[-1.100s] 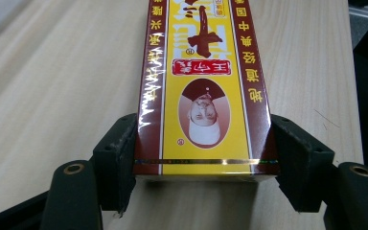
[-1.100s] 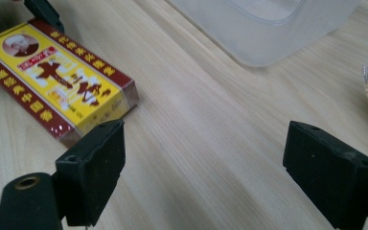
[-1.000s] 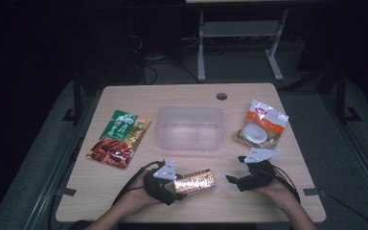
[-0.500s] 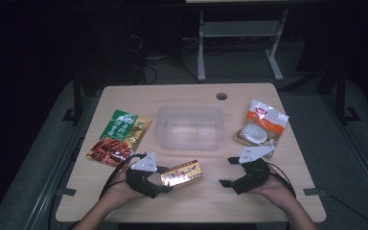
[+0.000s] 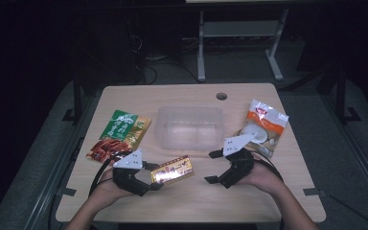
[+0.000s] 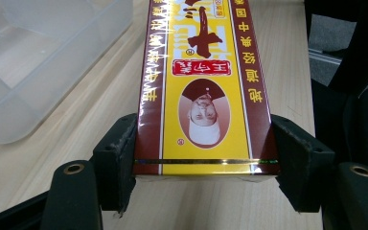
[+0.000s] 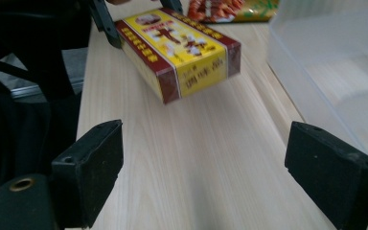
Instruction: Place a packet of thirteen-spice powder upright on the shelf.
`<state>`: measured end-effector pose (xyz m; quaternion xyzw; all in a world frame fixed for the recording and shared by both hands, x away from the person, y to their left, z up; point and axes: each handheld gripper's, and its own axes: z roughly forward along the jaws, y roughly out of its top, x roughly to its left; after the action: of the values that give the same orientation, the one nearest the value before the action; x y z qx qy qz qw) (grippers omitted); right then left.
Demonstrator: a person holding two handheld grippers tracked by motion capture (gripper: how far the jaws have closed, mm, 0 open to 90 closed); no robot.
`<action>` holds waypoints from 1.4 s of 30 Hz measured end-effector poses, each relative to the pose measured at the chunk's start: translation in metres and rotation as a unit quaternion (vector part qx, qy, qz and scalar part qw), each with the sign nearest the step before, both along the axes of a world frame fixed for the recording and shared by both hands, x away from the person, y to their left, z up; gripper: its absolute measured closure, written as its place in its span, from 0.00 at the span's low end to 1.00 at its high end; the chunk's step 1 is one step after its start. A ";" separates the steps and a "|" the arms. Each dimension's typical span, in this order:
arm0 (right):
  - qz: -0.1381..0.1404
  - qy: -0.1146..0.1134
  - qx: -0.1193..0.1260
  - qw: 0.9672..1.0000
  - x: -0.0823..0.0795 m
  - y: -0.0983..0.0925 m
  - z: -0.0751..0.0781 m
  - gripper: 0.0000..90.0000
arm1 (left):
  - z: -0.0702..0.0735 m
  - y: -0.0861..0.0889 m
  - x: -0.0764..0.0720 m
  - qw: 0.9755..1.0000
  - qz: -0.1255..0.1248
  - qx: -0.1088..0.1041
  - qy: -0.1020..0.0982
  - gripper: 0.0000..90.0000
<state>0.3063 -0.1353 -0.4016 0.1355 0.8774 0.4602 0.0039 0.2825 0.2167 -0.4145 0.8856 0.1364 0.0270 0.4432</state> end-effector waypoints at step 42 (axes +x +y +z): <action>0.125 0.009 0.036 0.991 0.014 0.053 0.002 0.30 | 0.001 0.001 -0.002 0.997 -0.062 -0.044 -0.008 0.36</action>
<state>0.3199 -0.0825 -0.3991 0.0292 0.8703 0.4872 -0.0664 0.2803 0.2175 -0.4138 0.8716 0.0788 0.0002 0.4838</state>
